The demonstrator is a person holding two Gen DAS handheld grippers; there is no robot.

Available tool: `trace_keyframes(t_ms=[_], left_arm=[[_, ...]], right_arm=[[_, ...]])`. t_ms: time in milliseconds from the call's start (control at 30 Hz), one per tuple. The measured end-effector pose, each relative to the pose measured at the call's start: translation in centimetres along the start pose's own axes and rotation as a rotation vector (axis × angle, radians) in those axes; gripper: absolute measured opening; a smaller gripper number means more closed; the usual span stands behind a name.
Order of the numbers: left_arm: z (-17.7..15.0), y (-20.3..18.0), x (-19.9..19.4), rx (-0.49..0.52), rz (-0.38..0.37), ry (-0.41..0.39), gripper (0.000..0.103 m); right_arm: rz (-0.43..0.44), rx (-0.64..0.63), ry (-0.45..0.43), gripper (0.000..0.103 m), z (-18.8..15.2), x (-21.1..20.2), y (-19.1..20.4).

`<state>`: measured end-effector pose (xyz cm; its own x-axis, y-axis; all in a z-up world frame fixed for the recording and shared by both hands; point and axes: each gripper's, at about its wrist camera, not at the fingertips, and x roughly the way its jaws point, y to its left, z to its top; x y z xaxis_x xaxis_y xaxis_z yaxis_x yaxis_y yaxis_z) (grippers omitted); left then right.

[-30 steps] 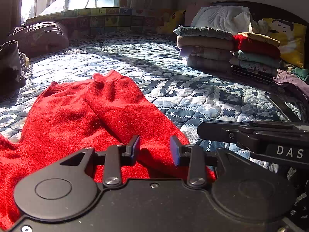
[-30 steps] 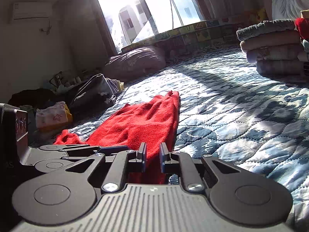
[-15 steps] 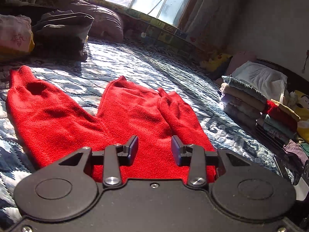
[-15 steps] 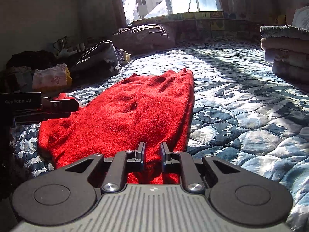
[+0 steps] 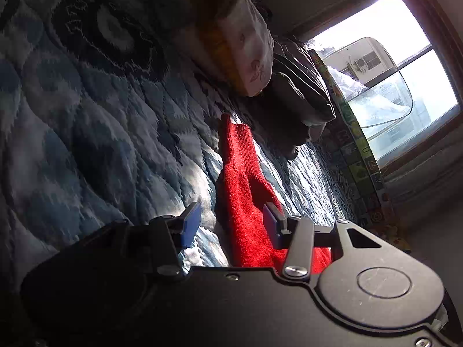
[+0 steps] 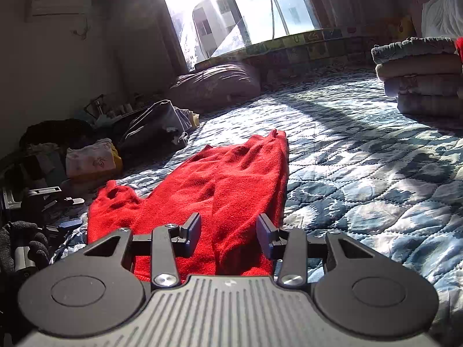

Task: Fold clothes

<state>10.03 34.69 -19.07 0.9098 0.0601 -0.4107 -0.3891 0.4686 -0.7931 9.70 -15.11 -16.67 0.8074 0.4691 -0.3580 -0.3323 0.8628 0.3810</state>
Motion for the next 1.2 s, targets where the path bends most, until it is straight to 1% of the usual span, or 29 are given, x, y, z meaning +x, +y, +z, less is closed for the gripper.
trace_keyframes(t_ms=[200,300,400,533,600,633,667,700,767,867,900,967,1000,1100,1200], left_arm=[[3.0,-0.3,3.2,-0.018,-0.050,0.036,0.046],[4.0,-0.3,4.8,-0.021,-0.067,0.061,0.046],[4.6,-0.6,6.5,-0.002,-0.069,0.083,0.042],[5.3,-0.5,8.1,-0.004,-0.061,0.100,0.029],[5.5,-0.5,8.7,-0.015,-0.062,0.109,0.017],[5.5,-0.8,8.7,-0.016,-0.073,0.106,0.007],[5.5,-1.1,8.6,-0.017,-0.085,0.103,0.004],[5.3,-1.7,8.3,-0.013,-0.102,0.095,0.004],[4.8,-4.0,7.5,0.037,-0.132,0.078,0.003],[3.3,-7.7,6.4,0.109,-0.189,0.068,0.003],[2.4,-9.2,6.1,0.147,-0.205,0.067,0.003],[0.2,-12.4,5.6,0.258,-0.218,0.062,0.003],[-1.2,-14.0,5.5,0.315,-0.229,0.063,0.003],[-5.5,-18.0,5.8,0.441,-0.269,0.097,0.003],[-10.6,-21.0,6.0,0.565,-0.303,0.141,0.003]], right_arm=[[-0.014,0.121,-0.006,0.047,0.2,0.5,-2.2],[-0.025,0.140,-0.006,0.047,0.3,0.8,-2.8],[-0.037,0.142,-0.008,0.048,0.5,1.2,-3.3],[-0.043,0.151,-0.009,0.051,0.7,1.9,-3.8],[-0.039,0.164,-0.007,0.052,0.9,2.3,-4.1],[-0.037,0.167,-0.007,0.052,0.9,2.4,-4.2],[-0.030,0.164,-0.009,0.052,1.0,2.5,-4.2],[-0.021,0.160,-0.012,0.052,1.1,2.6,-4.1],[-0.008,0.148,-0.017,0.051,1.4,2.7,-3.9],[0.021,0.149,-0.018,0.051,1.6,2.9,-3.7],[0.033,0.159,-0.017,0.051,1.6,2.9,-3.7],[0.047,0.178,-0.017,0.051,1.7,2.9,-3.9],[0.053,0.189,-0.019,0.051,1.8,2.9,-4.0],[0.073,0.253,-0.022,0.051,1.8,2.7,-4.9],[0.093,0.343,-0.030,0.051,1.6,2.4,-6.3]])
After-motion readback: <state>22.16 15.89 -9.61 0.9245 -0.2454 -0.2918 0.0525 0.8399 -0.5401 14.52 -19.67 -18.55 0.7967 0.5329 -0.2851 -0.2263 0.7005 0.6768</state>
